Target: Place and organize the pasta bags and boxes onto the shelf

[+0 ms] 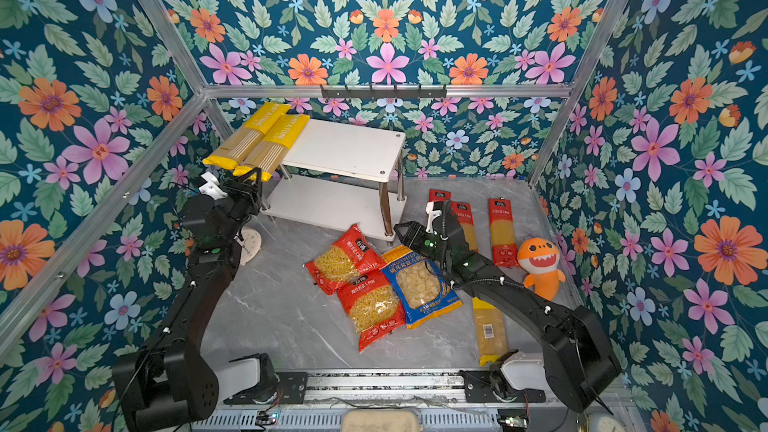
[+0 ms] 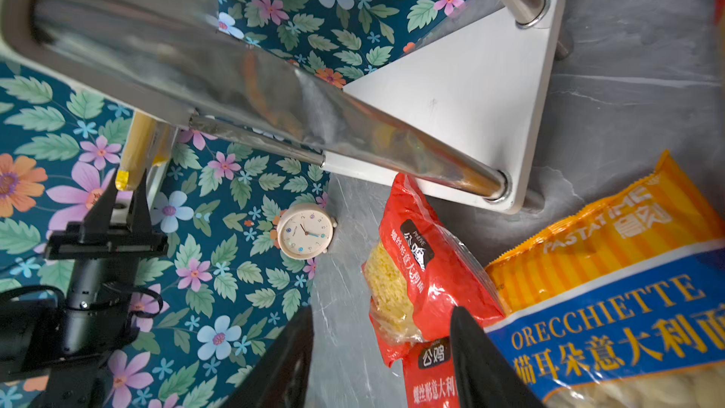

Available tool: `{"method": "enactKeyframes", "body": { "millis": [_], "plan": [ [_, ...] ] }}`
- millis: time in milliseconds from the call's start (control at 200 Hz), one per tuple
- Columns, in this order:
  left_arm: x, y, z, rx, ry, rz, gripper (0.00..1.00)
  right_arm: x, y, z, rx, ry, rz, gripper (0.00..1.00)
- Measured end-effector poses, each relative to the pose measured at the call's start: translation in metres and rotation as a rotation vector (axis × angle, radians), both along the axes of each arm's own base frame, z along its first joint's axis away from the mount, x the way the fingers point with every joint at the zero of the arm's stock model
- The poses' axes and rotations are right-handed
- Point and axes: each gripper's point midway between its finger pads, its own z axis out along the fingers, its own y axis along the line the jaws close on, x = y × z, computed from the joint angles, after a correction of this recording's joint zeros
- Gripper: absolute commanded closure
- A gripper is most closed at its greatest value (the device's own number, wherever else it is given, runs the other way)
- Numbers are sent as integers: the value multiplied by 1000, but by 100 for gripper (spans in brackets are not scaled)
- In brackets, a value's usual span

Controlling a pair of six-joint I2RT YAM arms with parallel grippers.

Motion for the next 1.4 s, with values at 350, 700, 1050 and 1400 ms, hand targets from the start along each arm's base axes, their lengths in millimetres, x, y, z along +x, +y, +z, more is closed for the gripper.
{"method": "enactKeyframes", "body": {
  "millis": [350,700,1050,1400],
  "plan": [
    [7,-3,-1,7,-10,-23,97,-12,40,30,-236,-151,123,44],
    [11,-5,-1,13,-26,-41,86,-17,54,27,-337,-192,189,44],
    [1,-8,8,33,-42,-47,43,-18,54,23,-352,-182,196,44],
    [-30,-14,16,116,-16,-51,30,-20,51,23,-357,-178,195,44]
  ]
}}
